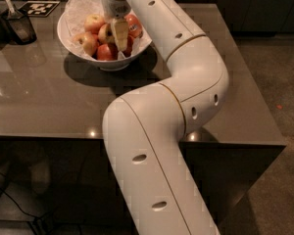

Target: Pick apple from white bowl

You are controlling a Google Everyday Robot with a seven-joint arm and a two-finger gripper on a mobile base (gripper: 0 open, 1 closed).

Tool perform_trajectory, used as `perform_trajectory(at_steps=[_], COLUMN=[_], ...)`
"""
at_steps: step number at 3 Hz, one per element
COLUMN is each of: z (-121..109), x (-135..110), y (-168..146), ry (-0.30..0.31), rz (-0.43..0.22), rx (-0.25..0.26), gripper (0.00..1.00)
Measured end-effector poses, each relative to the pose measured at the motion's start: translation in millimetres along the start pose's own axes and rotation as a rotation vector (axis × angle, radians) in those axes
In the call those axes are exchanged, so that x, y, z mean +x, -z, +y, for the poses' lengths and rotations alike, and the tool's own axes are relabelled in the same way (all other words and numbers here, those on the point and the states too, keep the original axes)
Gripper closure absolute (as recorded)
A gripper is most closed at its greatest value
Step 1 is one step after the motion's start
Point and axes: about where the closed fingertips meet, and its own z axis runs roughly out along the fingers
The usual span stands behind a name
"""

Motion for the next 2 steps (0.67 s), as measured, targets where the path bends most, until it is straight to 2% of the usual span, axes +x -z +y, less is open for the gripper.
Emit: perform_trajectory(at_steps=[2], z=[0.0], x=[0.0], y=[0.0], ry=[0.000], rz=[0.000], rx=[0.000], gripper=[0.88])
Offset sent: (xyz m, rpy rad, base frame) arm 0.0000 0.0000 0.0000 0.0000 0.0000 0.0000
